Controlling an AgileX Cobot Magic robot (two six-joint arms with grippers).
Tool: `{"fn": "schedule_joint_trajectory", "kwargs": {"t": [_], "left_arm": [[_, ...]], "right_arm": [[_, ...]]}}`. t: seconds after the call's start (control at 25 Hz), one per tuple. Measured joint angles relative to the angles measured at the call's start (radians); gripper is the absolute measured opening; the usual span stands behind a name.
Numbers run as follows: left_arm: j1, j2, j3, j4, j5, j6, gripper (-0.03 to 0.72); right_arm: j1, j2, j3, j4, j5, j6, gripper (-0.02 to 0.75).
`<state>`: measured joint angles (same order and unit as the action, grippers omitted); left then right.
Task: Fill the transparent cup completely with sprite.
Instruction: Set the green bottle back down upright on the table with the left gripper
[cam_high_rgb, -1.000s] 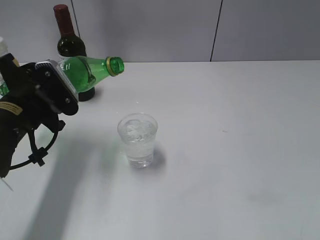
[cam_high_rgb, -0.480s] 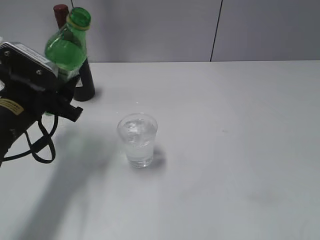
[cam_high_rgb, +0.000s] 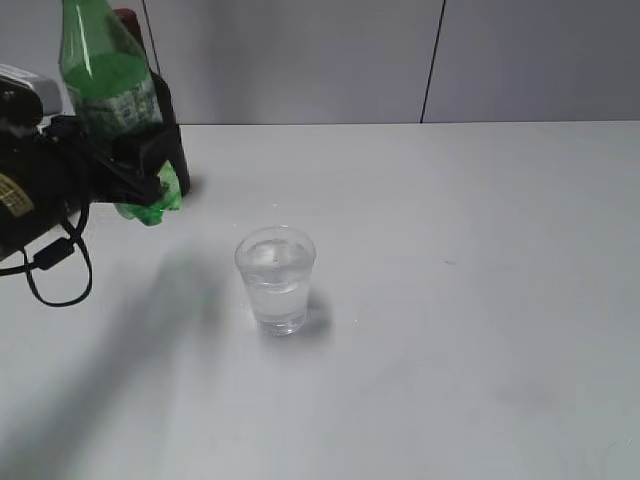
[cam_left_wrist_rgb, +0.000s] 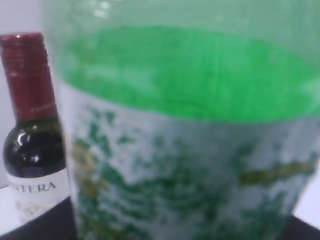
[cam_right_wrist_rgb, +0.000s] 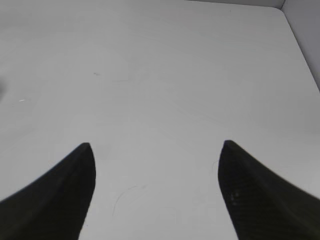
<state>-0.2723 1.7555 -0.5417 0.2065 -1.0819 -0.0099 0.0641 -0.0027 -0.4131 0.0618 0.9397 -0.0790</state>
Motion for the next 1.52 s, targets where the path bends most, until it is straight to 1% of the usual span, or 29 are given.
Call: {"fn": "schedule_joint_trajectory", "kwargs": {"t": [0.12, 0.24, 0.4, 0.6, 0.84, 1.08, 1.24, 1.52], "left_arm": [[0.017, 0.017, -0.050, 0.073, -0.008, -0.075, 0.429], [0.020, 0.061, -0.112, 0.104, -0.009, -0.106, 0.429], [0.019, 0.139, -0.216, 0.111, -0.006, -0.125, 0.429], [-0.011, 0.238, -0.362, 0.115, 0.012, -0.131, 0.429], [-0.051, 0.334, -0.503, 0.119, 0.125, -0.132, 0.429], [-0.090, 0.412, -0.563, 0.121, 0.145, -0.132, 0.429], [-0.092, 0.456, -0.586, 0.120, 0.159, -0.132, 0.429], [-0.092, 0.511, -0.589, 0.115, 0.162, -0.132, 0.429]], "right_arm": [[0.000, 0.000, 0.000, 0.000, 0.000, 0.000, 0.583], [0.000, 0.000, 0.000, 0.000, 0.000, 0.000, 0.583], [0.000, 0.000, 0.000, 0.000, 0.000, 0.000, 0.583], [0.000, 0.000, 0.000, 0.000, 0.000, 0.000, 0.583], [0.000, 0.000, 0.000, 0.000, 0.000, 0.000, 0.583], [0.000, 0.000, 0.000, 0.000, 0.000, 0.000, 0.583], [0.000, 0.000, 0.000, 0.000, 0.000, 0.000, 0.583], [0.000, 0.000, 0.000, 0.000, 0.000, 0.000, 0.583]]}}
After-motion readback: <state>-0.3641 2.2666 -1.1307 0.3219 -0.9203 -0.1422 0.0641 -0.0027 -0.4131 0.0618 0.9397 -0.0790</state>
